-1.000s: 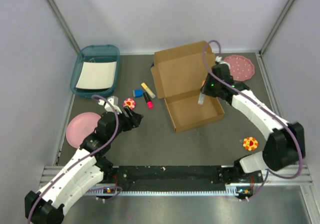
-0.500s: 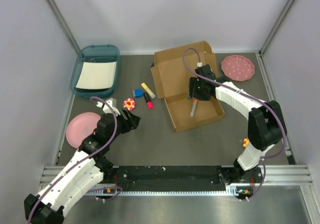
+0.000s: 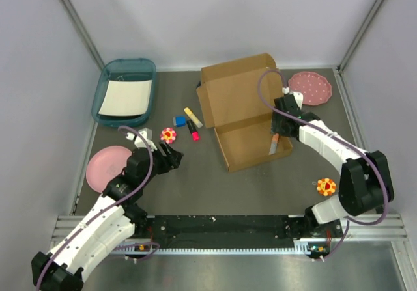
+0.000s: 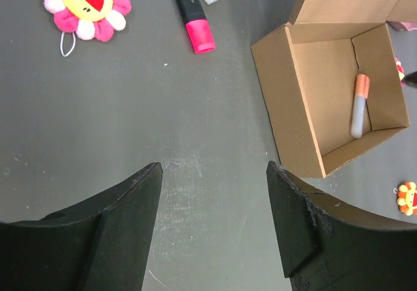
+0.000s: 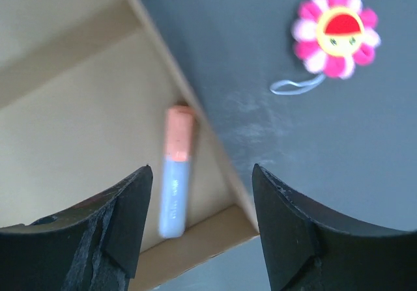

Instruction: Fold the paper box

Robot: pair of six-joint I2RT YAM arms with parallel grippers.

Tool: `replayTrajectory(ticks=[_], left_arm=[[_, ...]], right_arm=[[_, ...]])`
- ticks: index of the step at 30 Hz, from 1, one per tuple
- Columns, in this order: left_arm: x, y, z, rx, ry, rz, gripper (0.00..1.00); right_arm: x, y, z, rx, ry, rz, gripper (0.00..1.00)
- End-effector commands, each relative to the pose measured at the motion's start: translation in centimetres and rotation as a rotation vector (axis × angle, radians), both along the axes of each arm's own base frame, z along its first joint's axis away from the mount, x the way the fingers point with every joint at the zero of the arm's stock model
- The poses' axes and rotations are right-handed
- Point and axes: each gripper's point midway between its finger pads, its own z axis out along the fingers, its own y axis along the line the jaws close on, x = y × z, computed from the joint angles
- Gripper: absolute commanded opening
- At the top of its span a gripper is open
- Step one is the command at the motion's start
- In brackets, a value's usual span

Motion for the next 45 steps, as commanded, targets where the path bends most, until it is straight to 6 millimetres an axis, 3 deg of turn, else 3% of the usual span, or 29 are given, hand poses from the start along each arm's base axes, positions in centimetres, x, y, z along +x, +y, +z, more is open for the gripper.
replayTrajectory(ticks=[1,4,10,18,24,27,31,33,34,35,36,43,45], left_arm=[[0.1,-0.4,0.7,-0.024,-0.033,-0.012,0.71],[0.1,-0.2,1.1,-0.02,-0.049,-0.01,0.71],[0.0,0.2,1.6,-0.014,-0.064,0.0,0.71],[0.7,0.2,1.4,0.001,-0.063,0.017,0.71],[2.0,0.5,2.0,0.046,-0.076,0.043,0.72],[3.3,1.3,3.0,0.077,-0.126,0.102,0.74],[5.4,1.6,6.8,0.107,-0.24,0.136,0.77],[7.0,0.8,8.4,0.109,-0.298,0.13,0.78],[8.0,0.3,10.7,0.079,-0.362,0.131,0.79],[9.1,-0.7,10.3,0.092,-0.356,0.11,0.79],[10.1,-1.3,11.6,0.092,-0.4,0.101,0.8],[19.0,-7.6,14.0,0.198,-0.445,-0.09,0.82],[20.6,-7.9,14.1,0.18,-0.438,-0.148,0.82]], right_arm=[[0.2,-2.5,-2.6,-0.109,0.007,-0.05,0.63],[0.0,-2.9,-4.0,-0.127,0.04,-0.073,0.63],[-1.4,-0.6,-6.4,-0.015,0.084,-0.047,0.57],[-4.6,3.2,-6.1,0.053,0.051,0.031,0.52],[-6.4,3.6,-5.8,0.068,0.037,0.048,0.55],[-7.1,2.9,-3.8,0.085,-0.013,0.037,0.63],[-7.7,2.1,0.4,0.102,-0.097,0.048,0.67],[-8.0,1.7,2.8,0.113,-0.144,0.061,0.68],[-8.1,1.6,3.5,0.114,-0.162,0.065,0.68],[-8.2,1.5,4.3,0.12,-0.181,0.066,0.68],[-8.1,1.4,5.0,0.12,-0.198,0.073,0.68],[-8.4,1.9,5.8,0.138,-0.212,0.115,0.68],[-8.6,2.4,6.1,0.167,-0.213,0.136,0.68]])
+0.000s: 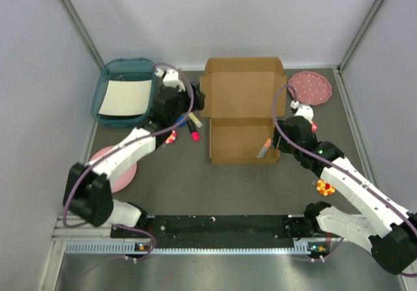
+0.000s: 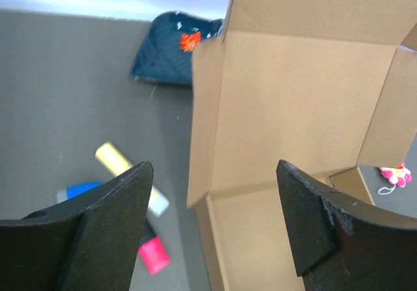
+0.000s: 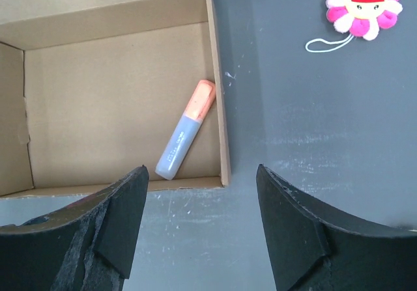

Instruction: Fold the paper box

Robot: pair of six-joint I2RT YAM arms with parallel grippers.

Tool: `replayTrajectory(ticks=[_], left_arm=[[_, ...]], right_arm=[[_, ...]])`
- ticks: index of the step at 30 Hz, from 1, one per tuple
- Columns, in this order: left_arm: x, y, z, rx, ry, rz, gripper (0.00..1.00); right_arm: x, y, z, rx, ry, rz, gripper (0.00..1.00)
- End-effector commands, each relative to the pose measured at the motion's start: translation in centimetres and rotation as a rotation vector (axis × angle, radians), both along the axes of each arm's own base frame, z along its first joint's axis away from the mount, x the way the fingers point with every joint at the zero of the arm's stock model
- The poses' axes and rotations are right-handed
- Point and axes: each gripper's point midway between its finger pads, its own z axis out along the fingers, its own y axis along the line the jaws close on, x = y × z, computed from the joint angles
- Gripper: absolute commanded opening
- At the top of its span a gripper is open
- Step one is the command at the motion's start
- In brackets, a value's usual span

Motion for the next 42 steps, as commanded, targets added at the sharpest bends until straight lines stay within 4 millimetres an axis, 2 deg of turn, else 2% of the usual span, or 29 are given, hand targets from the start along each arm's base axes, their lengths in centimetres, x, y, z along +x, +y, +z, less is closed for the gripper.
replayTrajectory(ticks=[1,4,5,6,8,9,10,12,13,17,18,20,21,22,23,27,32,39,42], left_arm=[[4.9,-1.7,4.0,-0.008,-0.111,-0.167,0.82],[7.3,-1.6,3.7,-0.018,-0.076,-0.217,0.82],[7.6,-1.7,2.9,-0.004,-0.044,-0.228,0.82],[8.2,-1.5,3.7,0.013,-0.059,-0.231,0.82],[8.9,-1.5,2.2,0.035,-0.022,-0.256,0.81],[9.3,-1.5,2.8,0.05,-0.035,-0.261,0.81],[9.7,-1.7,1.8,0.057,-0.012,-0.282,0.8],[10.2,-1.9,1.8,0.079,0.012,-0.312,0.79],[10.7,-2.2,0.4,0.089,0.046,-0.324,0.78],[10.4,-3.4,-1.0,0.094,0.091,-0.414,0.76],[10.6,-3.4,-1.0,0.101,0.09,-0.418,0.76],[10.6,-3.3,-2.5,0.119,0.13,-0.42,0.75],[11.0,-3.2,-2.3,0.129,0.125,-0.418,0.75],[11.2,-2.9,-3.4,0.132,0.159,-0.412,0.75],[11.4,-2.7,-3.7,0.134,0.165,-0.409,0.72],[12.2,-2.5,-3.9,0.124,0.161,-0.4,0.67],[12.5,-3.2,-3.0,0.102,0.121,-0.437,0.6],[11.6,-4.7,-2.1,0.079,0.084,-0.547,0.4],[11.0,-5.1,-2.4,0.084,0.089,-0.59,0.36]], right_arm=[[-0.3,1.2,2.4,0.054,-0.049,0.062,0.68],[-0.6,1.2,3.2,0.076,-0.075,0.073,0.68],[-0.7,1.3,3.5,0.081,-0.082,0.078,0.68],[-0.8,1.3,3.6,0.084,-0.086,0.082,0.68],[-0.9,1.5,3.8,0.093,-0.091,0.093,0.68],[-0.9,1.5,4.0,0.095,-0.094,0.097,0.68],[-0.8,1.6,4.1,0.097,-0.096,0.101,0.68],[-0.8,1.8,4.3,0.1,-0.099,0.113,0.68],[-0.7,1.9,4.3,0.101,-0.097,0.115,0.68],[-0.6,2.0,4.7,0.102,-0.105,0.124,0.68],[-0.6,2.0,4.8,0.101,-0.107,0.122,0.68],[-0.6,2.1,4.8,0.104,-0.109,0.126,0.68],[-0.6,2.1,4.8,0.105,-0.109,0.125,0.68],[-0.6,2.1,4.9,0.107,-0.11,0.127,0.69],[-0.6,2.1,4.9,0.105,-0.108,0.128,0.69],[-0.6,2.1,4.6,0.099,-0.105,0.128,0.69],[-0.4,2.2,4.2,0.095,-0.098,0.125,0.69],[-0.3,2.2,3.9,0.097,-0.09,0.123,0.69],[-0.4,2.3,4.0,0.102,-0.09,0.126,0.68]])
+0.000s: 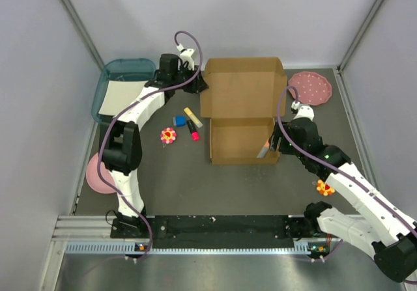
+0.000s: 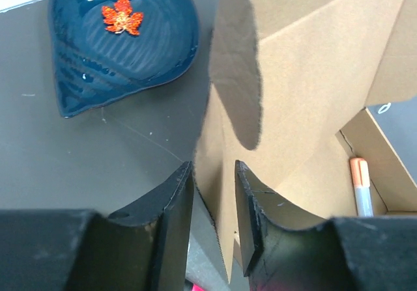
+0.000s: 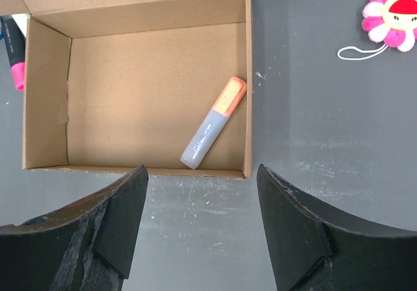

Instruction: Fold the paper box

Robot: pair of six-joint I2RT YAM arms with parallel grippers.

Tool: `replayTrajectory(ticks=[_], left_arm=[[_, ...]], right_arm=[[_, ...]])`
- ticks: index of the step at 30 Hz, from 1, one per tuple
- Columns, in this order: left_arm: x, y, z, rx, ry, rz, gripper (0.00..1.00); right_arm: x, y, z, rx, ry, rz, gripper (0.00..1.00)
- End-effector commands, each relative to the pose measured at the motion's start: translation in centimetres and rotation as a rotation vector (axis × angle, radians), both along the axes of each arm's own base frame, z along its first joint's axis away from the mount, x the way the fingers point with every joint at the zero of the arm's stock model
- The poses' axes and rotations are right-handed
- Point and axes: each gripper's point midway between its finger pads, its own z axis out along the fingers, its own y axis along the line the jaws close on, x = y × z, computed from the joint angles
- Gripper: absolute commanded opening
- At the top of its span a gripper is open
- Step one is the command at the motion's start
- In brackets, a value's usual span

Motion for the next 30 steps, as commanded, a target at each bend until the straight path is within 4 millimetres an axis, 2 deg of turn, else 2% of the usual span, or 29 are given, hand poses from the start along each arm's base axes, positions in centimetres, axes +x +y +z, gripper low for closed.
replayTrajectory(ticks=[1,3,4,7,8,12,15,18,19,23,24,26,27,28,30], left_arm=[[0.0,-1.1,2.3,-0.027,-0.083,-0.099,0.33],[-0.2,-1.0,2.0,-0.012,-0.083,-0.105,0.28],[-0.3,-1.0,2.1,-0.01,-0.087,-0.108,0.21],[-1.0,-1.0,2.5,-0.014,-0.095,-0.127,0.09],[-1.2,-1.0,2.4,-0.015,-0.091,-0.132,0.0],[-2.5,-0.9,3.2,-0.016,-0.094,-0.155,0.0],[-3.5,-0.3,3.1,0.016,-0.074,-0.153,0.0],[-4.9,0.5,2.9,0.041,-0.065,-0.14,0.0],[-5.3,0.8,2.7,0.052,-0.064,-0.131,0.0],[-7.8,2.0,1.6,0.083,-0.053,-0.119,0.0],[-7.8,2.1,1.7,0.084,-0.066,-0.114,0.0],[-8.1,2.3,2.2,0.102,-0.094,-0.117,0.0],[-8.3,2.1,2.5,0.106,-0.103,-0.124,0.0],[-8.4,2.2,2.6,0.111,-0.109,-0.123,0.0],[-8.6,2.3,3.5,0.106,-0.129,-0.116,0.0]], right_arm=[[0.7,0.9,2.5,0.043,-0.064,0.018,0.69],[0.6,1.1,2.5,0.053,-0.061,0.02,0.68],[0.6,1.1,2.7,0.06,-0.063,0.021,0.68],[0.5,1.2,2.9,0.068,-0.067,0.022,0.68],[0.4,1.2,2.9,0.071,-0.067,0.021,0.68],[0.4,0.9,3.5,0.07,-0.078,0.007,0.68],[0.6,-0.2,4.2,0.032,-0.092,-0.038,0.68],[1.1,-2.2,6.2,-0.026,-0.14,-0.106,0.69],[1.4,-2.8,7.4,-0.035,-0.17,-0.126,0.69],[2.6,-5.2,9.6,-0.025,-0.213,-0.219,0.7],[3.1,-6.4,9.9,-0.025,-0.225,-0.261,0.7],[4.0,-6.4,9.8,0.0,-0.233,-0.24,0.69],[4.8,-7.1,9.7,0.019,-0.229,-0.257,0.68],[5.1,-5.9,9.8,0.072,-0.21,-0.186,0.68],[5.8,-5.3,9.2,0.099,-0.175,-0.14,0.7]])
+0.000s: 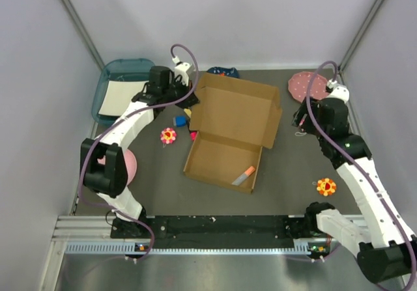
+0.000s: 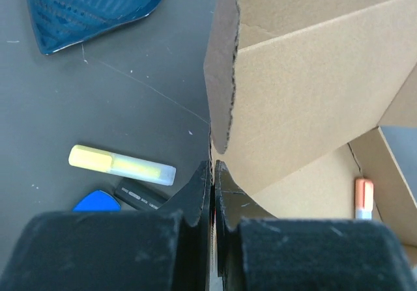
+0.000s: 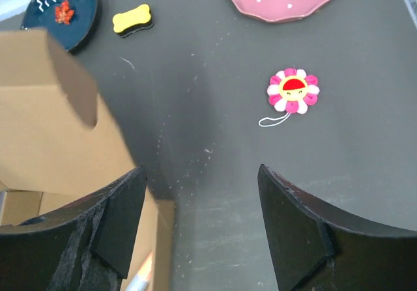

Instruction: Fold the paper box

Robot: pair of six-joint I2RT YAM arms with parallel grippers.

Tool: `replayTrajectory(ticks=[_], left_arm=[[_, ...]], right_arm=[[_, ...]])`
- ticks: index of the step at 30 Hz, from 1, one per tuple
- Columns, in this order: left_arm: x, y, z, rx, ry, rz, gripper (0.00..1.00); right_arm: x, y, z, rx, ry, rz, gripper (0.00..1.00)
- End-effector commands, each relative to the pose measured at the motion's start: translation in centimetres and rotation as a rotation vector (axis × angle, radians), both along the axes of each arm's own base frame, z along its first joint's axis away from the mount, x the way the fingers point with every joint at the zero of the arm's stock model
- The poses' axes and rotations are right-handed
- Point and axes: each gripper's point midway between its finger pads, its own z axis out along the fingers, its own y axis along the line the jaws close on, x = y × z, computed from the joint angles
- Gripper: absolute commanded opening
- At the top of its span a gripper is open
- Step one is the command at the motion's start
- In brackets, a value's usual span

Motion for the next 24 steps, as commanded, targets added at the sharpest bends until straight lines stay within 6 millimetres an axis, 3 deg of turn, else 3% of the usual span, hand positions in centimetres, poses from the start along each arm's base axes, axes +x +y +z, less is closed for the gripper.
replayTrajectory(ticks=[1,5,9,13,15,24], left_arm=[[-0.4,0.4,3.0,0.009,-0.11,-0.005,0.0],[-0.7,0.3,3.3,-0.001,-0.121,0.003,0.0],[-1.0,0.8,2.6,0.0,-0.102,0.059,0.0],[-1.2,1.1,1.4,-0.001,-0.063,0.089,0.0],[-1.3,1.1,1.0,-0.001,-0.055,0.094,0.0],[-1.3,1.1,0.6,0.0,-0.034,0.116,0.0]], right_arm=[[2.0,2.4,1.4,0.101,-0.018,0.183,0.7],[2.1,5.1,1.6,0.168,-0.045,0.321,0.7],[1.0,5.7,1.2,0.188,-0.063,0.363,0.7],[0.8,6.0,-1.4,0.193,-0.01,0.383,0.71],[1.4,6.1,-2.5,0.198,0.007,0.374,0.71],[4.9,6.6,-2.5,0.234,-0.038,0.343,0.67]])
